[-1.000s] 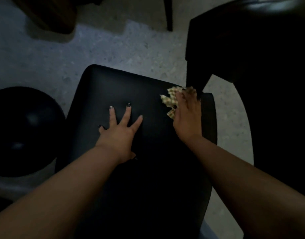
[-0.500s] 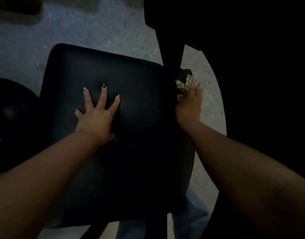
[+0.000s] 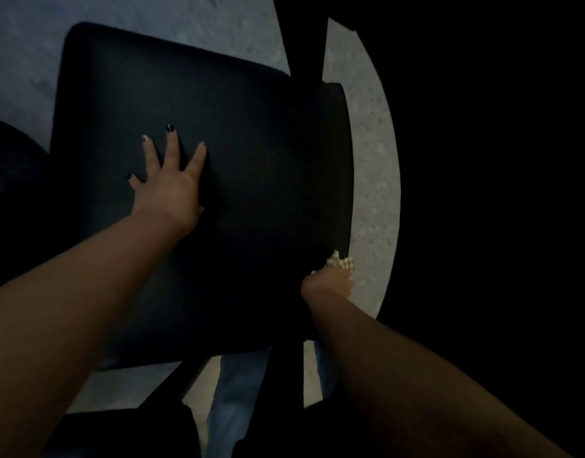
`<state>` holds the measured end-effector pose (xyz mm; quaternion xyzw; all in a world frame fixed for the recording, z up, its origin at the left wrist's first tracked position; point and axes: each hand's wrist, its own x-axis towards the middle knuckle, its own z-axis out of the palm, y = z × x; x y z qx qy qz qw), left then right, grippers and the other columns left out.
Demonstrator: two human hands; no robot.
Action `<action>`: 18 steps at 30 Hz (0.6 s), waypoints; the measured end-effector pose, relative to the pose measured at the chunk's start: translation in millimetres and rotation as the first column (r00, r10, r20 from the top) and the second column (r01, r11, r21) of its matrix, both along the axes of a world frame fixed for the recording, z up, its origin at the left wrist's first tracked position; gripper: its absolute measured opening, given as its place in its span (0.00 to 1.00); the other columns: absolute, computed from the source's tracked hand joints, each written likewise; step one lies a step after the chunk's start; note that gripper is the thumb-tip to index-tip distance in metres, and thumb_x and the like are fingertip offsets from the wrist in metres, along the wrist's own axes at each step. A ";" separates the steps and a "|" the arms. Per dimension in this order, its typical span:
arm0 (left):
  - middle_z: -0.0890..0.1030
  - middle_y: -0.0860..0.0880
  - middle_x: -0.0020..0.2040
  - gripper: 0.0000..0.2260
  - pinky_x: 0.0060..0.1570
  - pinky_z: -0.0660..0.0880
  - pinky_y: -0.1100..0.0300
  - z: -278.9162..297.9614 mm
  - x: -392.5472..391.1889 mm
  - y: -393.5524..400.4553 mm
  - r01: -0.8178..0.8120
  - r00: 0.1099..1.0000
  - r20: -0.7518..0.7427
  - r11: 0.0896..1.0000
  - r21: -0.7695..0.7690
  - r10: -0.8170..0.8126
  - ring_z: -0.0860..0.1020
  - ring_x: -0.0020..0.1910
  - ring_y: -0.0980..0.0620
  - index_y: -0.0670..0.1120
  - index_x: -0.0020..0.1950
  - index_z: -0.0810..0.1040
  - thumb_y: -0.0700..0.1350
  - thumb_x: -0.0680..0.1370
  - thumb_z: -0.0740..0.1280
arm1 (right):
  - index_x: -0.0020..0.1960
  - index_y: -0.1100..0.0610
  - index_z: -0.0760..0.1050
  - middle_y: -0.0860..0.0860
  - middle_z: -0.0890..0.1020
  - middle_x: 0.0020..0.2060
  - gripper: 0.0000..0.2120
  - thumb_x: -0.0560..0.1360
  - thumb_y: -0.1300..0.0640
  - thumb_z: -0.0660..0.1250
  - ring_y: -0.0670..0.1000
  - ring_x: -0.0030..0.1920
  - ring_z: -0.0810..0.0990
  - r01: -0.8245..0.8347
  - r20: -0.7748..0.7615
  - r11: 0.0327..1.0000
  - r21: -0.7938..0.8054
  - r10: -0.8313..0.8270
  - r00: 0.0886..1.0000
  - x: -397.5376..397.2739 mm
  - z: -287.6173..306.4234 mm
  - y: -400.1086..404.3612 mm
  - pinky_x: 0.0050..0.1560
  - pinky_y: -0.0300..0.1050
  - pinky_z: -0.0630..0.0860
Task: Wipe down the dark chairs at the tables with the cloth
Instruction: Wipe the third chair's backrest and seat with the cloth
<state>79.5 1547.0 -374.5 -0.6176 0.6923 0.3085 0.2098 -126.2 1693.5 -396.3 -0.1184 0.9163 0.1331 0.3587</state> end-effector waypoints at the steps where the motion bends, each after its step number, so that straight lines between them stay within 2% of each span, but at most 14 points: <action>1: 0.33 0.48 0.78 0.44 0.69 0.53 0.29 0.2 1.4 5.0 -0.008 1.000 -0.012 1.000 -0.003 0.008 0.34 0.76 0.38 0.57 0.79 0.43 0.45 0.76 0.71 | 0.73 0.64 0.61 0.60 0.66 0.71 0.22 0.81 0.58 0.57 0.58 0.70 0.66 -0.024 0.023 0.999 0.043 0.023 0.999 5.0 3.3 7.5 0.68 0.49 0.63; 3: 0.33 0.47 0.78 0.40 0.70 0.53 0.29 0.3 4.6 14.4 -0.015 0.999 -0.035 1.000 -0.015 0.014 0.34 0.76 0.38 0.56 0.80 0.43 0.45 0.78 0.68 | 0.71 0.62 0.64 0.59 0.67 0.70 0.20 0.81 0.58 0.58 0.57 0.70 0.67 -0.046 -0.002 0.994 0.095 0.047 0.999 9.7 7.6 18.2 0.67 0.48 0.64; 4: 0.33 0.47 0.78 0.40 0.70 0.53 0.29 0.4 6.4 18.2 -0.015 0.999 -0.044 1.000 -0.017 0.014 0.34 0.76 0.38 0.56 0.80 0.43 0.46 0.78 0.68 | 0.71 0.63 0.64 0.59 0.67 0.70 0.20 0.80 0.57 0.58 0.57 0.69 0.67 -0.024 -0.017 0.997 0.069 0.026 1.000 9.6 8.8 16.6 0.67 0.46 0.64; 6: 0.32 0.47 0.78 0.44 0.70 0.53 0.30 0.5 10.3 23.9 -0.011 0.999 -0.051 1.000 0.003 0.011 0.33 0.76 0.38 0.57 0.79 0.42 0.51 0.76 0.71 | 0.69 0.64 0.65 0.60 0.67 0.68 0.22 0.77 0.61 0.61 0.57 0.66 0.68 0.049 0.010 0.982 -0.181 -0.048 0.999 8.1 11.3 -0.8 0.62 0.42 0.64; 7: 0.30 0.48 0.77 0.47 0.70 0.52 0.29 -0.1 12.3 26.3 -0.006 0.999 -0.045 1.000 0.019 0.007 0.32 0.75 0.38 0.58 0.79 0.41 0.54 0.73 0.73 | 0.69 0.65 0.64 0.61 0.67 0.67 0.23 0.75 0.64 0.62 0.58 0.65 0.68 0.025 0.019 0.934 -0.355 -0.020 1.000 6.0 14.7 -15.0 0.59 0.40 0.63; 9: 0.27 0.50 0.76 0.54 0.67 0.51 0.27 -3.0 15.2 30.8 -0.001 1.000 -0.022 0.999 0.041 0.002 0.29 0.74 0.37 0.61 0.78 0.37 0.59 0.68 0.76 | 0.70 0.66 0.63 0.61 0.64 0.69 0.25 0.74 0.68 0.62 0.58 0.67 0.65 -0.174 -0.029 0.776 -0.606 0.197 0.980 -0.2 24.3 -53.5 0.61 0.39 0.61; 12: 0.25 0.51 0.74 0.57 0.63 0.50 0.23 -10.1 13.6 35.8 -0.013 1.000 0.003 1.000 0.024 0.013 0.27 0.73 0.36 0.63 0.77 0.36 0.60 0.65 0.77 | 0.74 0.63 0.60 0.61 0.60 0.73 0.27 0.75 0.67 0.60 0.58 0.72 0.61 -0.474 -0.145 0.497 -0.727 0.564 0.813 -20.9 25.7 -131.3 0.71 0.46 0.60; 14: 0.26 0.50 0.75 0.57 0.62 0.51 0.22 -12.6 11.1 36.3 -0.019 1.000 0.011 1.000 0.009 0.019 0.27 0.73 0.35 0.62 0.77 0.37 0.59 0.64 0.78 | 0.75 0.63 0.58 0.61 0.59 0.72 0.29 0.75 0.65 0.61 0.60 0.72 0.61 -0.595 -0.184 0.398 -0.698 0.703 0.686 -37.7 18.0 -187.2 0.71 0.50 0.63; 16: 0.26 0.50 0.75 0.57 0.61 0.51 0.21 -14.2 10.9 36.1 -0.021 1.000 0.016 1.000 0.007 0.021 0.28 0.73 0.35 0.62 0.77 0.38 0.59 0.64 0.78 | 0.76 0.63 0.53 0.62 0.56 0.73 0.32 0.77 0.58 0.62 0.62 0.74 0.55 -0.822 -0.224 0.364 -0.439 0.841 0.492 -49.8 6.1 -228.0 0.75 0.51 0.53; 17: 0.26 0.50 0.75 0.57 0.61 0.51 0.21 -14.8 11.2 36.2 -0.018 1.000 0.021 1.000 0.007 0.017 0.28 0.73 0.35 0.62 0.77 0.38 0.59 0.64 0.78 | 0.76 0.64 0.51 0.63 0.55 0.74 0.32 0.78 0.55 0.61 0.63 0.74 0.53 -0.885 -0.205 0.354 -0.302 0.882 0.423 -53.8 -0.4 -238.6 0.75 0.52 0.49; 18: 0.26 0.50 0.75 0.57 0.61 0.51 0.21 -15.0 11.3 36.0 -0.014 1.000 0.026 1.000 0.009 0.014 0.28 0.73 0.35 0.62 0.77 0.38 0.59 0.64 0.78 | 0.76 0.66 0.49 0.65 0.54 0.73 0.33 0.79 0.54 0.61 0.64 0.74 0.52 -0.891 -0.177 0.387 -0.239 0.885 0.432 -53.3 -3.9 -241.6 0.75 0.53 0.48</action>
